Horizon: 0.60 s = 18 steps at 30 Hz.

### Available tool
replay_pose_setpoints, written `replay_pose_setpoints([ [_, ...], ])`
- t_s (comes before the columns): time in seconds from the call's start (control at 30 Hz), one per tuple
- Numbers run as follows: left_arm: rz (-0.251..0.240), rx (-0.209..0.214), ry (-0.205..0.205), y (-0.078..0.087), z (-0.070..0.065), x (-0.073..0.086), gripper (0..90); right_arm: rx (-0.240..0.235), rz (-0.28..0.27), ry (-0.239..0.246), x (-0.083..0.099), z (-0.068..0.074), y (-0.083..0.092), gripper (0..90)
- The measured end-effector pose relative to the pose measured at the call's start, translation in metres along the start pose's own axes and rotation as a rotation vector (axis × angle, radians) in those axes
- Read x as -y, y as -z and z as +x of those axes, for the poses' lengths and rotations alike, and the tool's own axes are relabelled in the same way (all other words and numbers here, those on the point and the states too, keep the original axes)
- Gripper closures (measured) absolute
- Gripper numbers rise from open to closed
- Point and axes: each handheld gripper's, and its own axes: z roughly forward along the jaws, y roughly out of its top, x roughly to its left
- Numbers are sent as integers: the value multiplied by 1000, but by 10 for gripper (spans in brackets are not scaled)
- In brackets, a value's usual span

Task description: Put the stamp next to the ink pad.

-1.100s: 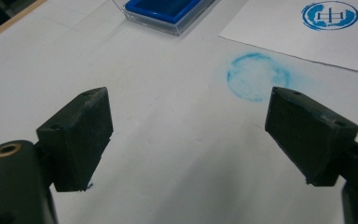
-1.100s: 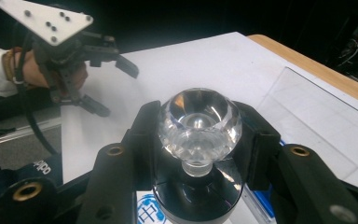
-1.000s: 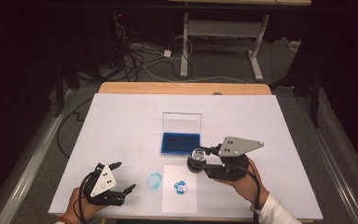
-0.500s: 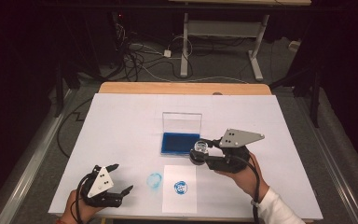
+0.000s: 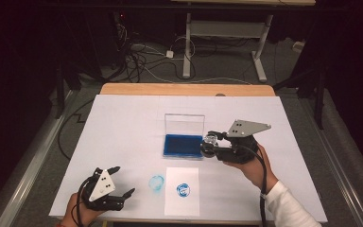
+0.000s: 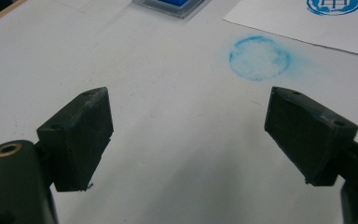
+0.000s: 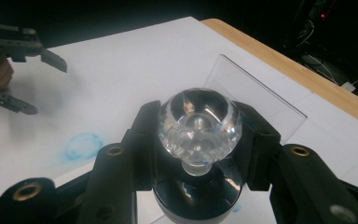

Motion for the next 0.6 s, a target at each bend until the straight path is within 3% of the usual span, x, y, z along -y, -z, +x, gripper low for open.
replay_pose_setpoints([
  [0.3,3,-1,-1,-1,0,0,143,41,16,-40,5,-19,-3,565],
  [0.6,7,5,-6,-2,0,-1,143,80,66,-69,15,-35,-15,565],
])
